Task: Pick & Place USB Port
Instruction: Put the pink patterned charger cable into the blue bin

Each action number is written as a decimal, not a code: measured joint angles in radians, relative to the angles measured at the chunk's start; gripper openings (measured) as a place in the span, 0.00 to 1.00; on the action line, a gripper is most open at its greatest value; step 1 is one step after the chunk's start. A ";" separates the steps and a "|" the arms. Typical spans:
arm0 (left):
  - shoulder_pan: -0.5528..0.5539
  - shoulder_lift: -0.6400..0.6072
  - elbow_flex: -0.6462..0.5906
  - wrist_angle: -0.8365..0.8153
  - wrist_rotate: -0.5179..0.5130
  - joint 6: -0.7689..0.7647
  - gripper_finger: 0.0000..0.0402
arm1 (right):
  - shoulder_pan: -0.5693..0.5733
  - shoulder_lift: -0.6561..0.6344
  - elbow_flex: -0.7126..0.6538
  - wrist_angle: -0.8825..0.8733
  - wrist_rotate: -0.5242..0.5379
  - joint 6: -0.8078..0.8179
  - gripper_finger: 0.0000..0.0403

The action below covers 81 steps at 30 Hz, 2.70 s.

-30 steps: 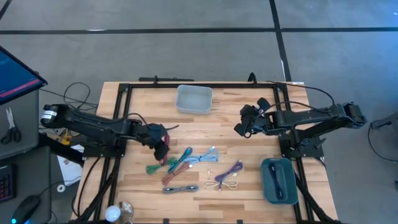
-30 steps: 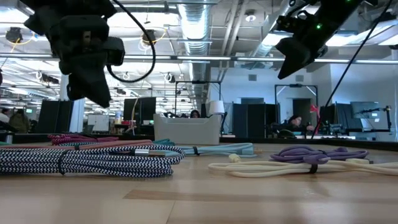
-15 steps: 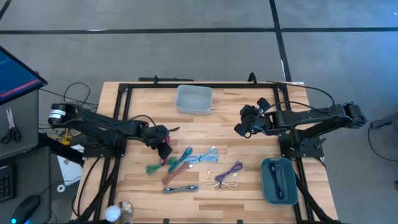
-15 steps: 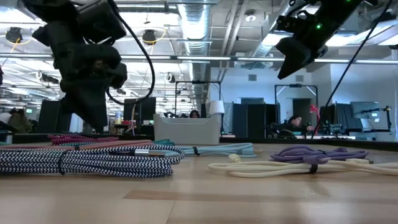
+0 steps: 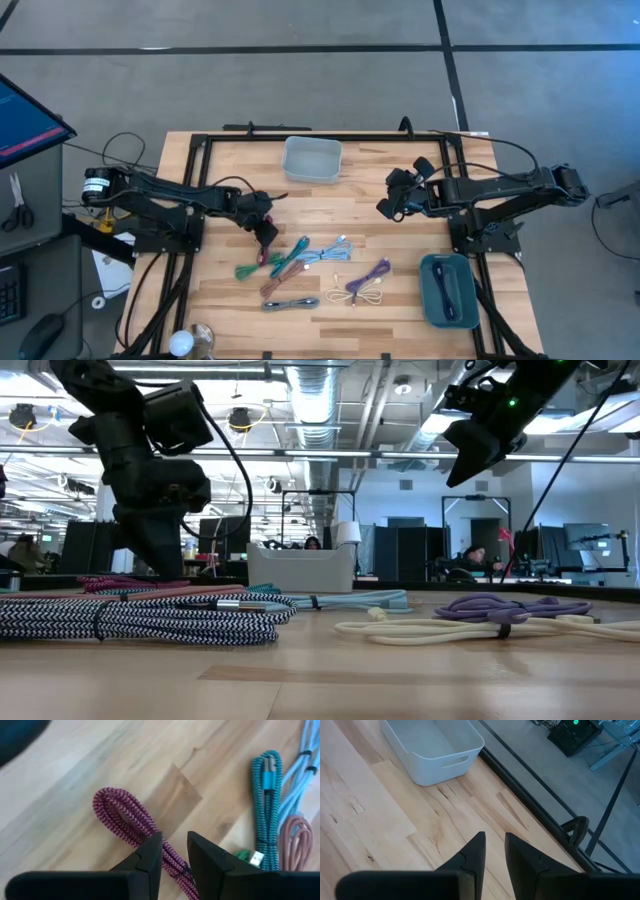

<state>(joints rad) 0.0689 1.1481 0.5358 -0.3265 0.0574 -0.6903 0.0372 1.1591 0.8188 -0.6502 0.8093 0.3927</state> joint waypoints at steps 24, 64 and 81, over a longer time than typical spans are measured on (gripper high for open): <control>0.137 -0.001 0.298 -0.427 0.040 0.070 0.22 | -0.009 0.000 -0.061 0.005 -0.002 0.000 0.16; 0.127 0.000 0.149 -0.266 0.139 -0.024 0.35 | -0.046 0.000 -0.061 0.030 0.000 -0.011 0.16; 0.127 0.000 0.055 -0.189 0.099 -0.053 0.43 | -0.046 0.000 -0.060 0.030 0.000 -0.011 0.16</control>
<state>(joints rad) 0.1955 1.1477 0.5906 -0.5158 0.1562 -0.7430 -0.0090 1.1594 0.7589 -0.6205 0.8092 0.3817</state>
